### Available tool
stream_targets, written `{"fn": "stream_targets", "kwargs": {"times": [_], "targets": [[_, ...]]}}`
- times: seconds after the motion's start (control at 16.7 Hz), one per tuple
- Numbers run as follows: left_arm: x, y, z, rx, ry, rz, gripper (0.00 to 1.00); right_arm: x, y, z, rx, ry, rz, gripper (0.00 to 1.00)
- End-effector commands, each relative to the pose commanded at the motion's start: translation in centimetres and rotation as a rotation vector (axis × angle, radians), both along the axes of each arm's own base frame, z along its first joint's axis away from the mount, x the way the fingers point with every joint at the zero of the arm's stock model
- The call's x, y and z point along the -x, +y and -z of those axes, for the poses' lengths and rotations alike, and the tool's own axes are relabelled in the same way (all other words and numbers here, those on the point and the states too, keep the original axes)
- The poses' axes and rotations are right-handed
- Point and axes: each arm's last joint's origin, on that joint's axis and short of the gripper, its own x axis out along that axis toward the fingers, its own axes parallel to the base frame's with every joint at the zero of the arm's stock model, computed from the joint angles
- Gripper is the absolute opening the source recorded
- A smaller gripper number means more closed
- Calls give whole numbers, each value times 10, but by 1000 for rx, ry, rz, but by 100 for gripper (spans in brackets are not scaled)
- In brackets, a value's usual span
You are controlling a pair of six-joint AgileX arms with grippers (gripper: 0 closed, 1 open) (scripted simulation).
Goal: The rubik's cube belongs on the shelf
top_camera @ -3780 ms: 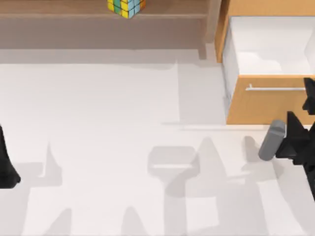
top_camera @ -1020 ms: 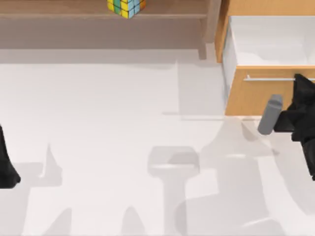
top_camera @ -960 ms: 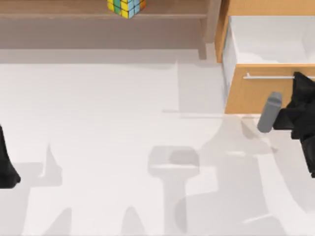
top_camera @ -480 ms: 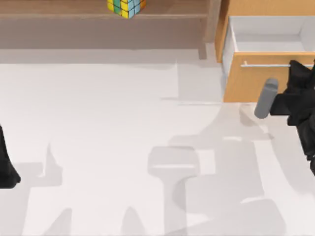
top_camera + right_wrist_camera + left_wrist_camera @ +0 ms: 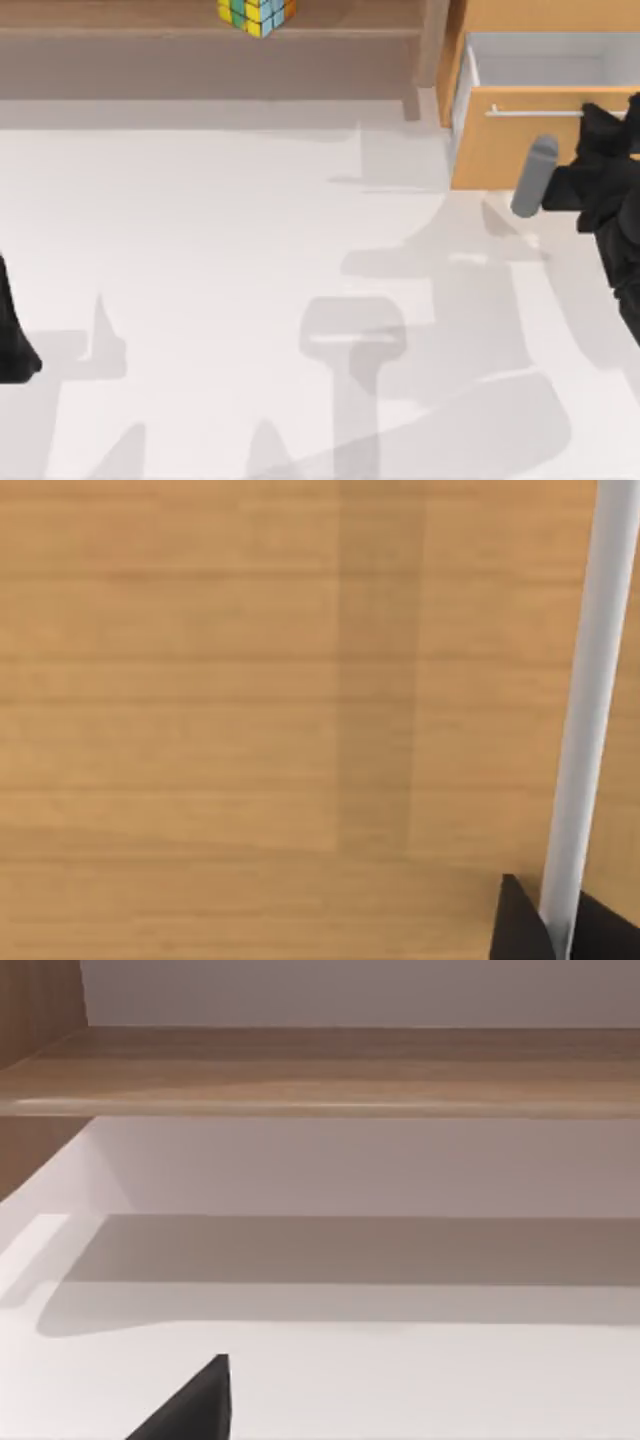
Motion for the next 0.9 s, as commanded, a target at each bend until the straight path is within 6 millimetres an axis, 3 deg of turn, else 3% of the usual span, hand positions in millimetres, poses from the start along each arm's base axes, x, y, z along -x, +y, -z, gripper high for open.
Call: {"fn": "stream_targets", "kwargs": {"times": [0.3, 0.66, 0.9], "targets": [[0, 0, 0, 0, 0, 0, 100, -32, -1, 1, 1, 6, -1, 0], [0, 0, 0, 0, 0, 0, 100, -34, 0, 0, -2, 6, -1, 0], [0, 0, 0, 0, 0, 0, 100, -53, -1, -1, -3, -3, 2, 0]]}}
